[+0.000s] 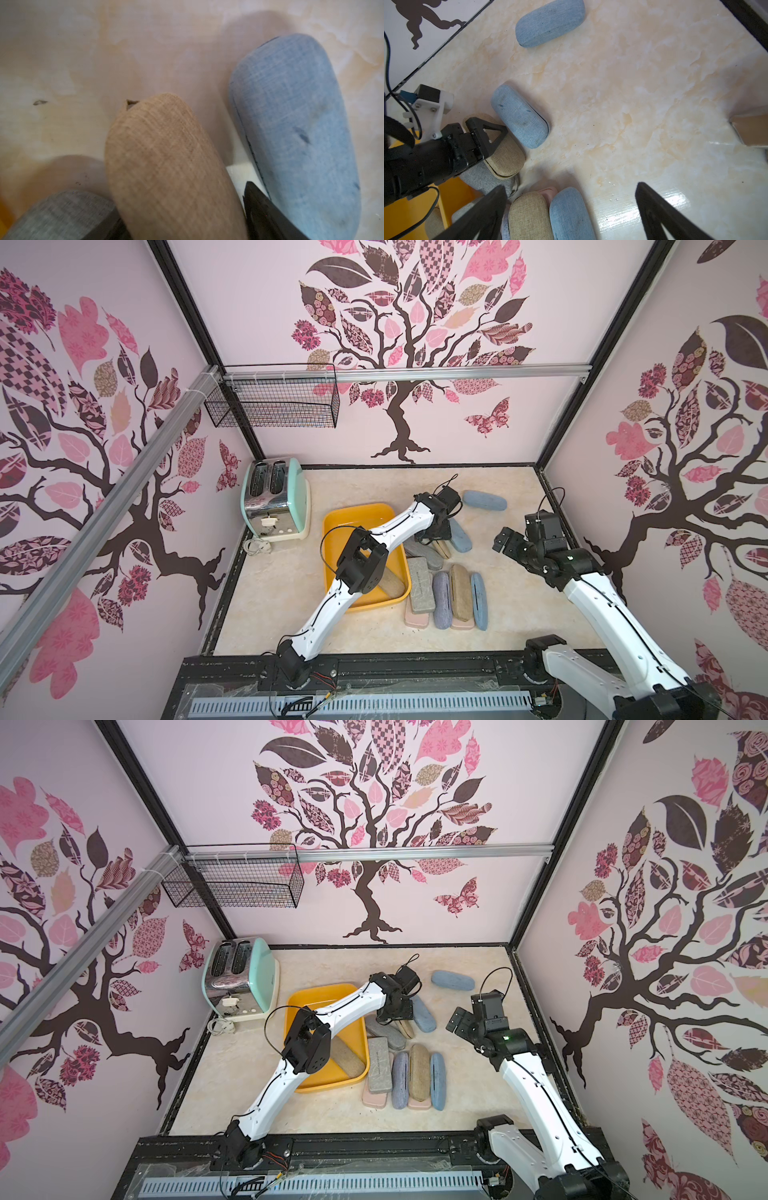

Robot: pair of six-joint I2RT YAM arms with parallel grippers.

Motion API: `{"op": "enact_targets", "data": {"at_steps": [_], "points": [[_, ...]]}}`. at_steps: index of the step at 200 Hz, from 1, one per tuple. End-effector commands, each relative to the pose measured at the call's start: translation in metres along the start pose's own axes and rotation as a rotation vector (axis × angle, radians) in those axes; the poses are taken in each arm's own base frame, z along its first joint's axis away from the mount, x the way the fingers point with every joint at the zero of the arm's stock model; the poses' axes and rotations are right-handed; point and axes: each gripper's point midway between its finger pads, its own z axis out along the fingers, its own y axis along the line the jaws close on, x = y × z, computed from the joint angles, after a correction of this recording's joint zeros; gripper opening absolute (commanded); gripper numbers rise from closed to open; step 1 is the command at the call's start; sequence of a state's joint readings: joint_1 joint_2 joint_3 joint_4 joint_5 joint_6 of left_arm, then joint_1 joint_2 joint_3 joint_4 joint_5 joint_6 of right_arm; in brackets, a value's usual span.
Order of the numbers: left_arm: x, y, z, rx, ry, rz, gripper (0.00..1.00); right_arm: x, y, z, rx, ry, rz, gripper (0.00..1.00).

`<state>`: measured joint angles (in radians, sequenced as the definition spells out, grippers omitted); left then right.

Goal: Put the glasses cases into the storage boxes
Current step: Pick up the glasses case at the center of the board.

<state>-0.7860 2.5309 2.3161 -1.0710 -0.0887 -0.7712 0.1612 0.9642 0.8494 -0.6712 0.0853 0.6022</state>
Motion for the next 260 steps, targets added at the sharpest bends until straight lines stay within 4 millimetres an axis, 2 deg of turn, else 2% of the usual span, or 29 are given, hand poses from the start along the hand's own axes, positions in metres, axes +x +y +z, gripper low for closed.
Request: {"op": "enact_targets", "data": {"at_steps": [1,31,58,98,138,156,177,203,226,247,260], "points": [[0.000,-0.001,0.012,-0.008,0.012,-0.011,0.77,-0.009,0.010,-0.008,-0.035,-0.003,0.008,1.00],[0.005,0.002,0.025,-0.026,0.034,-0.022,0.74,-0.014,0.010,-0.012,-0.028,-0.021,-0.006,1.00],[0.006,-0.002,0.028,-0.001,0.041,-0.035,0.67,-0.020,0.012,-0.018,-0.032,-0.044,-0.011,1.00],[-0.004,-0.019,0.010,0.086,0.014,-0.037,0.58,-0.015,0.011,-0.015,-0.044,-0.037,0.001,1.00],[-0.021,-0.031,-0.030,0.151,-0.057,-0.030,0.48,-0.013,0.009,-0.015,-0.042,-0.041,0.001,1.00],[-0.031,-0.037,-0.050,0.193,-0.092,-0.035,0.47,-0.014,0.009,-0.016,-0.042,-0.046,0.002,1.00],[-0.044,-0.043,-0.078,0.251,-0.136,-0.046,0.44,-0.014,0.008,-0.017,-0.040,-0.050,-0.002,0.99],[-0.060,-0.039,-0.115,0.289,-0.193,-0.055,0.43,-0.015,0.007,-0.019,-0.036,-0.056,-0.005,1.00],[-0.065,-0.022,-0.151,0.285,-0.233,-0.047,0.40,-0.015,0.008,-0.019,-0.045,-0.056,-0.005,1.00],[-0.056,0.010,-0.182,0.281,-0.248,-0.045,0.39,-0.014,0.009,-0.017,-0.046,-0.048,-0.015,1.00],[-0.046,0.039,-0.199,0.260,-0.268,-0.044,0.39,-0.013,0.010,-0.016,-0.050,-0.045,-0.016,1.00]]}}
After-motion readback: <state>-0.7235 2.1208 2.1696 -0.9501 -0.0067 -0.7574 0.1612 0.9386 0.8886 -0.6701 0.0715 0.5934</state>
